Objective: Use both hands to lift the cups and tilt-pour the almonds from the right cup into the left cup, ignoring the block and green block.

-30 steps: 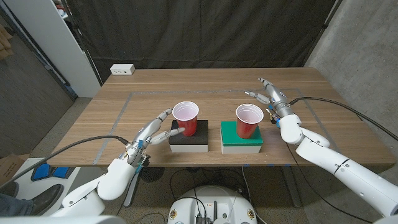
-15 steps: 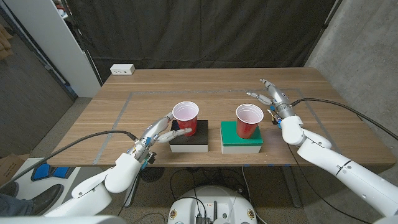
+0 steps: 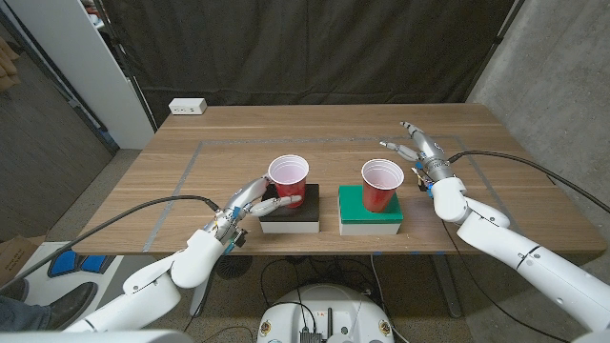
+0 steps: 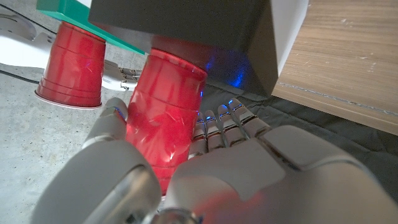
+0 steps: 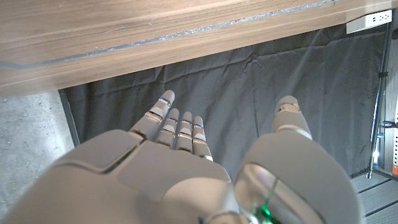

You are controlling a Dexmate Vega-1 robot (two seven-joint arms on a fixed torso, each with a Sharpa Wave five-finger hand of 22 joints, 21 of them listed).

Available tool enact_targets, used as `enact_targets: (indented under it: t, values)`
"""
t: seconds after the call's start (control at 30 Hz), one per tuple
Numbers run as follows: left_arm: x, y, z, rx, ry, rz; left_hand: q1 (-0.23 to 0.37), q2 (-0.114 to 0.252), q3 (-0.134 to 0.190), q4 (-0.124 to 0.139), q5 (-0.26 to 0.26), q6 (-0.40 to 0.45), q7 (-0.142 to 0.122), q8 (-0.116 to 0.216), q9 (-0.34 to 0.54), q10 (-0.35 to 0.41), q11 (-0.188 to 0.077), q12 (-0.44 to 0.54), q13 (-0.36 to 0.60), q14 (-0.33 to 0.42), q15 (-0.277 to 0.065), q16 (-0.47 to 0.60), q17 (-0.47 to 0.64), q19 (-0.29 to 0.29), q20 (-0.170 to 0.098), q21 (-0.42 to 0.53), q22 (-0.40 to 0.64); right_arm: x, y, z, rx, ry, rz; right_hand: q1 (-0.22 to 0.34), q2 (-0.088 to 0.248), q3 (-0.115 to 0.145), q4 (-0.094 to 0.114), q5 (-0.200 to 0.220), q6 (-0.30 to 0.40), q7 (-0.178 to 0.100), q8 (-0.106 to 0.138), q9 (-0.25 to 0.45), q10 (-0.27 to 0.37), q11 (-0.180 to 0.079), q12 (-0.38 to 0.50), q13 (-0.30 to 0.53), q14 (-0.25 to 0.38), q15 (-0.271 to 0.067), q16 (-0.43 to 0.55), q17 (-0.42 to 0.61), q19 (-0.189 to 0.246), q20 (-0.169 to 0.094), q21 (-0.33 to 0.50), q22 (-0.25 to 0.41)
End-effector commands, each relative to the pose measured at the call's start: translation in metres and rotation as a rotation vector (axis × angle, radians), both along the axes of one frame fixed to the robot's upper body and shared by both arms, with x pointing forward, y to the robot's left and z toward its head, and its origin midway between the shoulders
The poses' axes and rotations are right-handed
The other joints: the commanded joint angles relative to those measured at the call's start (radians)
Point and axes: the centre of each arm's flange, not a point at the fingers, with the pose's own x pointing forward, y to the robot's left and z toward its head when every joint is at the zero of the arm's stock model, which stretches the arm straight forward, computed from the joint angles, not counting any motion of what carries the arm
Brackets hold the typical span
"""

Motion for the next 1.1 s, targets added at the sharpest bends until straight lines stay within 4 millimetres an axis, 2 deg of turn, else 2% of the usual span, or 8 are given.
enact_targets:
  t: [0.03,0.33,0.63,1.1]
  values:
    - [0.001,-0.003,0.000,-0.056,-0.013,-0.033,0.026,0.013,0.012,0.003,0.006,0.042,0.006,0.012,0.001,0.041,-0.004,0.012,0.002,0.042,-0.041,0.008,0.000,0.033,-0.090,0.008,0.000,0.005,0.004,0.002,-0.013,0.007,0.012,-0.007,0.005,-0.001,0.003,0.004,0.003,0.001,0.008,0.005,0.010,0.003,0.008,0.001,0.013,-0.001,0.009,-0.001,0.004,0.004,0.001,0.001]
    - [-0.001,-0.004,-0.003,-0.083,-0.010,-0.051,0.065,0.047,0.023,0.003,0.004,0.090,-0.002,0.012,0.000,0.091,-0.017,0.017,0.001,0.095,-0.053,0.011,-0.001,0.085,-0.100,0.015,0.000,0.008,0.009,0.007,-0.020,0.007,0.022,-0.007,0.006,-0.001,0.003,0.003,0.006,0.001,0.009,0.005,0.012,0.003,0.008,0.001,0.014,0.000,0.009,-0.001,0.005,0.005,0.001,0.001]
    - [-0.007,-0.002,-0.002,-0.134,-0.033,-0.062,0.093,0.072,0.028,0.003,0.001,0.138,-0.002,0.016,0.000,0.131,-0.028,0.020,0.000,0.130,-0.060,0.011,-0.001,0.119,-0.096,0.018,0.001,0.009,0.011,0.010,-0.034,0.013,0.032,-0.008,0.006,-0.001,0.004,0.003,0.010,0.001,0.011,0.005,0.016,0.002,0.010,0.001,0.018,-0.002,0.011,-0.002,0.011,0.004,0.004,0.001]
    - [-0.010,-0.001,0.000,-0.202,-0.045,-0.087,0.124,0.108,0.034,0.004,0.000,0.180,-0.002,0.016,0.000,0.167,-0.031,0.021,0.001,0.162,-0.064,0.010,0.000,0.148,-0.091,0.019,0.002,0.001,0.005,0.001,-0.021,0.030,0.035,-0.009,0.008,-0.002,0.005,0.003,0.015,0.001,0.012,0.005,0.021,0.002,0.011,0.001,0.022,-0.003,0.013,-0.002,0.015,0.004,0.005,0.001]
